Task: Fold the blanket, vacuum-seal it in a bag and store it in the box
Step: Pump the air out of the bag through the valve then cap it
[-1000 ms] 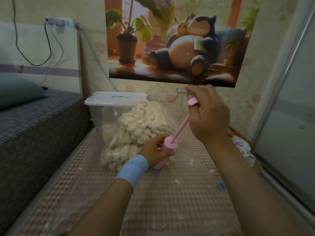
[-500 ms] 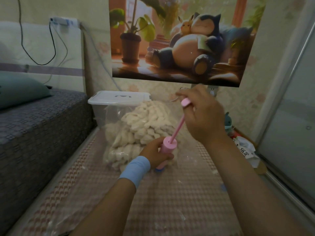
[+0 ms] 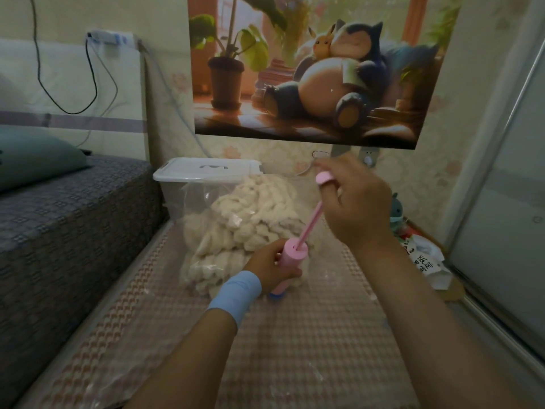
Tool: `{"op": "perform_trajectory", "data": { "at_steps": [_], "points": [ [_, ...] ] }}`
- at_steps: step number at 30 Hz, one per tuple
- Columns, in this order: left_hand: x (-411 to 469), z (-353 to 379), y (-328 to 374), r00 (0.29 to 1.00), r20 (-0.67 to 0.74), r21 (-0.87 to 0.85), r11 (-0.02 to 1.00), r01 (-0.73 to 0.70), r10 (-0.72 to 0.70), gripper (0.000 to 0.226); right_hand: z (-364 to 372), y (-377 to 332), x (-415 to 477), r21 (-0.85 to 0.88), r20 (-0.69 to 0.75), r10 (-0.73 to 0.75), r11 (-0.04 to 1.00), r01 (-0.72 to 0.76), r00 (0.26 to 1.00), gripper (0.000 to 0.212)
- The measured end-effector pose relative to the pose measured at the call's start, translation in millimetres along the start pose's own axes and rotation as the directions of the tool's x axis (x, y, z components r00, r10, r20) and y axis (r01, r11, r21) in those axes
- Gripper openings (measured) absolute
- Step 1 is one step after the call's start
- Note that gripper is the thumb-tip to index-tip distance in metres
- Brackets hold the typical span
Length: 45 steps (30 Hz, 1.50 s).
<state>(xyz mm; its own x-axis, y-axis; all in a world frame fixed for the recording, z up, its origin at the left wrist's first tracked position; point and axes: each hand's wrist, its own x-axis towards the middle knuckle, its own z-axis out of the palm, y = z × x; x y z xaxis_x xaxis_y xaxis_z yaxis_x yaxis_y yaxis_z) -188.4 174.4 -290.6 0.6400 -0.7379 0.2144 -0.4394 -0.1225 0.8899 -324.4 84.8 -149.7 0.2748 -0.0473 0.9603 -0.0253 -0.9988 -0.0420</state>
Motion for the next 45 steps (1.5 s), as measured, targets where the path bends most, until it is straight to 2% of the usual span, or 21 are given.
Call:
{"op": "perform_trajectory", "data": {
  "at_steps": [3, 5, 7, 9, 11, 13, 15, 17, 20, 22, 24, 26, 28, 31, 32, 34, 36, 38, 40, 43, 45],
  "points": [
    [0, 3, -1, 1.0, 0.006, 0.02, 1.0, -0.006, 0.005, 0.056, 8, 3, -13, 0.014, -0.017, 0.048, 0.999, -0.048, 0.999, 0.031],
    [-1, 7, -2, 1.0, -0.006, 0.023, 1.0, -0.001, 0.001, 0.053, 27, 7, -44, -0.02, 0.222, 0.127, 0.992, -0.126, 0.967, 0.034],
    [-1, 9, -3, 1.0, -0.021, -0.005, 1.0, 0.005, -0.005, 0.043, 43, 12, -70, -0.145, 0.541, 0.208, 0.977, -0.153, 0.815, 0.033],
    [-2, 8, -3, 1.0, -0.029, -0.032, 0.999, 0.003, -0.004, 0.04, 48, 9, -73, -0.19, 0.679, 0.22, 0.974, -0.121, 0.7, 0.029],
    [-1, 4, -1, 0.999, -0.031, -0.045, 0.999, 0.01, -0.012, 0.046, 37, 4, -54, -0.104, 0.572, 0.15, 0.988, -0.11, 0.806, 0.033],
    [0, 1, -1, 1.0, -0.021, -0.05, 0.999, 0.01, -0.011, 0.053, 17, -1, -22, -0.039, 0.285, 0.063, 0.998, -0.054, 0.957, 0.037],
    [0, -1, 0, 1.0, 0.004, -0.026, 1.0, -0.004, 0.004, 0.057, -1, -1, 1, -0.019, 0.011, -0.004, 1.0, 0.005, 1.0, 0.034],
    [0, 1, 1, 1.0, 0.024, 0.015, 1.0, -0.004, 0.004, 0.058, -1, 0, -2, -0.022, -0.045, 0.01, 1.0, -0.011, 0.999, 0.034],
    [-1, 6, -1, 0.999, 0.032, 0.005, 1.0, 0.005, -0.005, 0.054, 25, 3, -46, -0.056, 0.253, 0.109, 0.994, -0.097, 0.961, 0.043],
    [-1, 9, -3, 1.0, 0.022, -0.038, 0.999, 0.011, -0.01, 0.045, 41, 5, -74, -0.122, 0.54, 0.161, 0.986, -0.112, 0.827, 0.043],
    [-1, 8, -1, 1.0, 0.0, -0.068, 0.998, 0.015, -0.015, 0.039, 44, 4, -72, -0.169, 0.665, 0.191, 0.98, -0.104, 0.722, 0.041],
    [0, 4, -1, 1.0, -0.018, -0.058, 0.998, 0.0, -0.001, 0.045, 32, 0, -49, -0.108, 0.554, 0.148, 0.989, -0.105, 0.819, 0.043],
    [0, -1, 0, 1.0, 0.0, -0.027, 1.0, -0.014, 0.014, 0.054, 13, -4, -19, -0.026, 0.248, 0.06, 0.998, -0.056, 0.967, 0.041],
    [-2, -2, 1, 0.999, 0.044, 0.001, 1.0, 0.001, -0.001, 0.061, -1, -4, -3, 0.031, -0.076, 0.011, 0.999, -0.008, 0.997, 0.034],
    [-3, -1, 2, 0.999, 0.049, 0.01, 1.0, 0.004, -0.004, 0.061, 2, -4, -9, 0.03, -0.059, 0.03, 0.999, -0.028, 0.998, 0.034],
    [-4, 3, 1, 0.999, 0.038, 0.014, 1.0, 0.008, -0.009, 0.062, 18, -1, -37, 0.005, 0.148, 0.1, 0.995, -0.102, 0.984, 0.038],
    [-3, 6, -1, 1.0, 0.017, -0.013, 1.0, 0.02, -0.019, 0.052, 37, 2, -70, -0.087, 0.473, 0.179, 0.984, -0.156, 0.863, 0.049],
    [-4, 6, 1, 1.0, 0.003, -0.027, 0.999, 0.017, -0.017, 0.038, 47, 5, -81, -0.183, 0.629, 0.203, 0.977, -0.111, 0.751, 0.049],
    [-3, 3, 0, 1.0, -0.006, -0.031, 0.999, 0.012, -0.012, 0.041, 40, 4, -67, -0.122, 0.582, 0.152, 0.988, -0.098, 0.799, 0.04],
    [-1, 0, -1, 1.0, 0.021, 0.015, 1.0, -0.005, 0.005, 0.061, 13, 4, -29, 0.029, 0.186, 0.032, 0.999, -0.038, 0.982, 0.028],
    [-1, 3, -1, 0.999, 0.04, 0.063, 0.998, -0.01, 0.008, 0.062, -2, 8, -17, 0.093, -0.05, 0.029, 0.995, -0.024, 0.998, 0.027]
  ]
}}
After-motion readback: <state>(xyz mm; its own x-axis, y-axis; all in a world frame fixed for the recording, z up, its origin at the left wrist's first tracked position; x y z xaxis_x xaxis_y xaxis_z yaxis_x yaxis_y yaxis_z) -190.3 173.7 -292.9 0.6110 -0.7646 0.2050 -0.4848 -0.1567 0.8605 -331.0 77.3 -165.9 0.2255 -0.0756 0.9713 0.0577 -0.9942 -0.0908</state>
